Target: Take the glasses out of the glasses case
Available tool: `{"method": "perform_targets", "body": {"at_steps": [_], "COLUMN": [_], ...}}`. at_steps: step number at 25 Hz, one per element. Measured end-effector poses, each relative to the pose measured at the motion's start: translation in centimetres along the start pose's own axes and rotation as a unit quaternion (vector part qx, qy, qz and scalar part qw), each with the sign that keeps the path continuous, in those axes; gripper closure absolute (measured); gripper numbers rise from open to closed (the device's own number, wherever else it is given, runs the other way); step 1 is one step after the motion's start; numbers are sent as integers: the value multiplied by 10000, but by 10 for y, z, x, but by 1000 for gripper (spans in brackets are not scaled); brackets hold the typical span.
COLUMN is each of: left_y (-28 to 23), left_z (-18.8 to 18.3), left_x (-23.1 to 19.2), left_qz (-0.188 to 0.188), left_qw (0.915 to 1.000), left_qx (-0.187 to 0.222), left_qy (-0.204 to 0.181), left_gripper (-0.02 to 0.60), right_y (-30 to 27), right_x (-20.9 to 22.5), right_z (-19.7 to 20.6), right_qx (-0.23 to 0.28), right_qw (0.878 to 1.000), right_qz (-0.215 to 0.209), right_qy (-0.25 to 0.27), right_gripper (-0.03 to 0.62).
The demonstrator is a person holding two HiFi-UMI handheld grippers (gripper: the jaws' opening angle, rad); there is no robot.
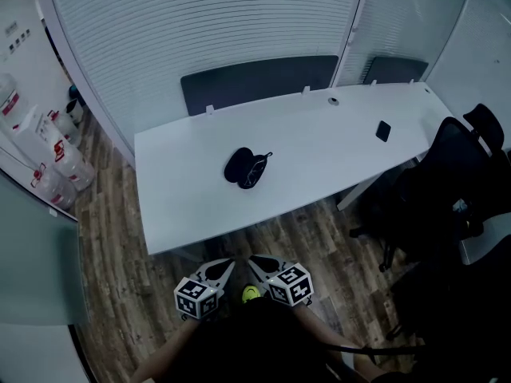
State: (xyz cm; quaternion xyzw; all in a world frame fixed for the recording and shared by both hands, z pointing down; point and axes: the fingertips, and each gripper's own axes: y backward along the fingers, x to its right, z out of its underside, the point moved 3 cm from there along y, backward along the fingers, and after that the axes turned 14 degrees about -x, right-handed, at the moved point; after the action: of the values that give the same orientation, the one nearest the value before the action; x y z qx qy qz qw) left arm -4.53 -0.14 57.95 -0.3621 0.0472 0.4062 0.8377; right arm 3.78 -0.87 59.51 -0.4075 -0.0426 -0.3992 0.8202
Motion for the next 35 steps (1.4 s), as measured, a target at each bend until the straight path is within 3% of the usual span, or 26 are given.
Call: {"method": "perform_targets", "body": {"at_steps": [16, 35], "left_y": [-44, -73], "left_z": [-28, -50], "left_x": [-2, -17], "left_qz": [-101, 243], "left_qw": [9999, 9992], "left_qx": [-126, -298], "left_qy": [-52, -68], "left_gripper": [572, 571], "right_y": [1, -5], "right_x": [46, 79], "right_z": [-17, -38], "right_qx": [-114, -40], "right_qw": [9998, 9984], "right_qz": [-192, 131], "right_qy": [-12, -551], "right_gripper": [574, 572]}}
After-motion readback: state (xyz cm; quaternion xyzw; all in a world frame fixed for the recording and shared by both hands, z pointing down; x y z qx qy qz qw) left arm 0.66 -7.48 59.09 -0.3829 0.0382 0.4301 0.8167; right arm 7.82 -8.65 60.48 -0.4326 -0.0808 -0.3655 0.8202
